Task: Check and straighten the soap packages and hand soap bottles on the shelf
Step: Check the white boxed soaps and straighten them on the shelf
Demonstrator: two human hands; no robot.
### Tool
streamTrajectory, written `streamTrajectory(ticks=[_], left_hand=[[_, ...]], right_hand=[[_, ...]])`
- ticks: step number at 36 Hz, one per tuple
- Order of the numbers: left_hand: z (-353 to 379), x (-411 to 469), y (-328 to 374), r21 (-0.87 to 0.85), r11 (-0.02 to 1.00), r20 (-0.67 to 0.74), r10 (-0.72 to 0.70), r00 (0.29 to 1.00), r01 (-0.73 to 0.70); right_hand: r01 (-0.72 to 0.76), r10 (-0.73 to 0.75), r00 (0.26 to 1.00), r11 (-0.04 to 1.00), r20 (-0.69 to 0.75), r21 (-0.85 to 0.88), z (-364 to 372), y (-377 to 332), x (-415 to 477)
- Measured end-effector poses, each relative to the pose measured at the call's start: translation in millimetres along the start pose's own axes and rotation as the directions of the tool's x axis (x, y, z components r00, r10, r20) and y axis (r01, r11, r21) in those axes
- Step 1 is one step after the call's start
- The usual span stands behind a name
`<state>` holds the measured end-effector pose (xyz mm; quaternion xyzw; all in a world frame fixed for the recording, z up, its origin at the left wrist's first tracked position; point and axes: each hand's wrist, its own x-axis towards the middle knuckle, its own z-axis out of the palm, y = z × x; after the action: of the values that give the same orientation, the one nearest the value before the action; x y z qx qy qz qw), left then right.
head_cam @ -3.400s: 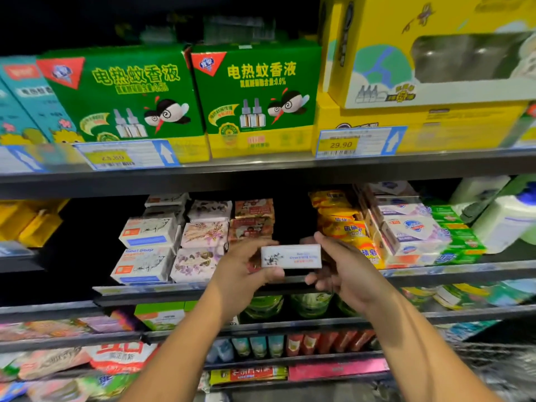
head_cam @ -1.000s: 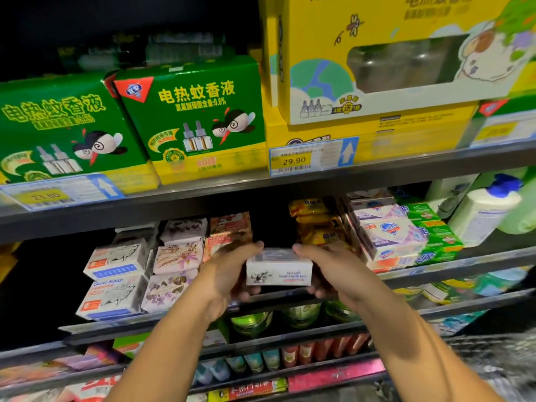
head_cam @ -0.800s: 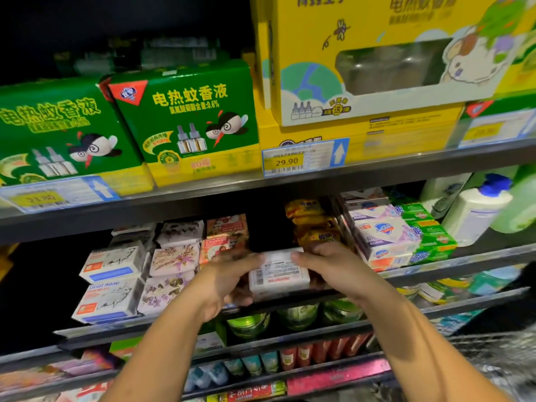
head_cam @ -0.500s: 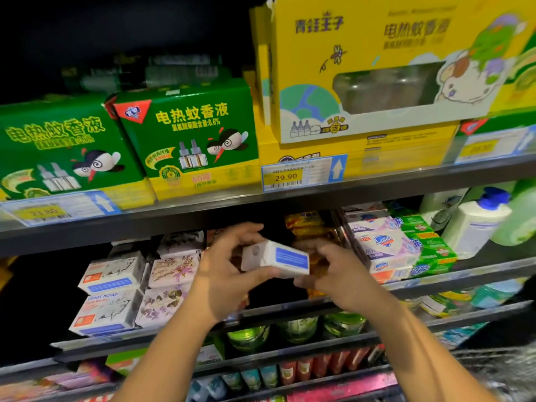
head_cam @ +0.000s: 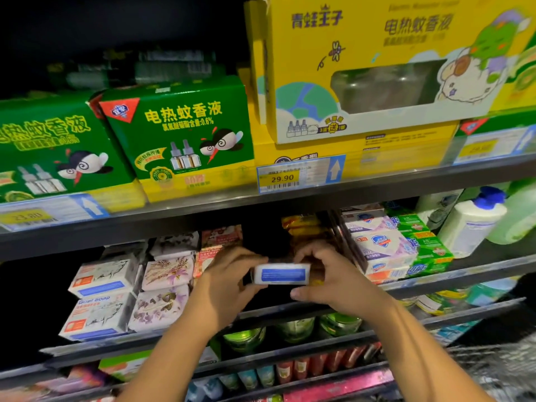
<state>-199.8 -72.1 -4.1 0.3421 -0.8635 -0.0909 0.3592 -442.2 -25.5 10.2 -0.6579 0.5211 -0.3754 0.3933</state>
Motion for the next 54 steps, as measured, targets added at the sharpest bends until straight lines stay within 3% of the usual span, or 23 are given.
streamTrajectory(ticks=[2,8,11,15,19,23,28,34,41,45,48,51,54], left_hand=[[3,-3,-2,0.079,0.994,0.023,0.070,0.997,-0.072],[14,-13,-16,0.060,0.993,0.040,0.097,0.994,-0.100],[8,-9,-22,0.114,0.993,0.162,-0.048,0.986,0.030],[-4,-4,-26,0.318,0.900,0.328,-0.399,0.856,0.298],[-12,-6,-29,0.364,0.863,0.313,-0.467,0.827,0.350],[-9,-13,-39,0.551,0.801,0.382,-0.490,0.784,0.233],[-6,-18,-28,0.595,0.750,0.378,-0.579,0.723,0.289],[-9,-16,-26,0.565,0.746,0.359,-0.608,0.708,0.353],[-9,-16,-29,0.516,0.766,0.397,-0.611,0.685,0.384],[-10,-14,-35,0.460,0.798,0.405,-0.580,0.707,0.390],[-26,-17,-42,0.388,0.844,0.381,-0.512,0.770,0.369],[-50,-31,-55,0.273,0.867,0.238,-0.480,0.844,0.416],[-79,-56,-78,0.318,0.886,0.030,-0.364,0.931,0.337]], right_hand=[[-0.084,0.081,0.993,0.996,0.085,0.039,3,3,5],[-0.122,0.162,0.970,0.970,0.182,-0.212,10,10,21],[-0.126,0.195,0.962,0.938,0.191,-0.323,13,10,28],[-0.058,0.146,0.981,0.843,0.124,-0.534,21,15,38],[0.046,0.102,0.983,0.676,0.155,-0.736,33,15,44],[0.114,0.085,0.972,0.638,0.217,-0.762,41,18,50],[0.072,0.129,0.972,0.626,0.194,-0.777,47,19,51],[0.079,0.128,0.973,0.595,0.191,-0.800,58,10,53],[-0.023,0.248,0.946,0.697,0.210,-0.717,56,5,48],[-0.020,0.241,0.948,0.694,0.206,-0.719,52,-6,55],[-0.009,0.152,0.981,0.664,0.124,-0.747,58,-22,66],[0.018,0.068,0.993,0.710,0.093,-0.704,74,-38,81],[0.109,0.019,0.985,0.702,0.171,-0.704,102,-50,94]])
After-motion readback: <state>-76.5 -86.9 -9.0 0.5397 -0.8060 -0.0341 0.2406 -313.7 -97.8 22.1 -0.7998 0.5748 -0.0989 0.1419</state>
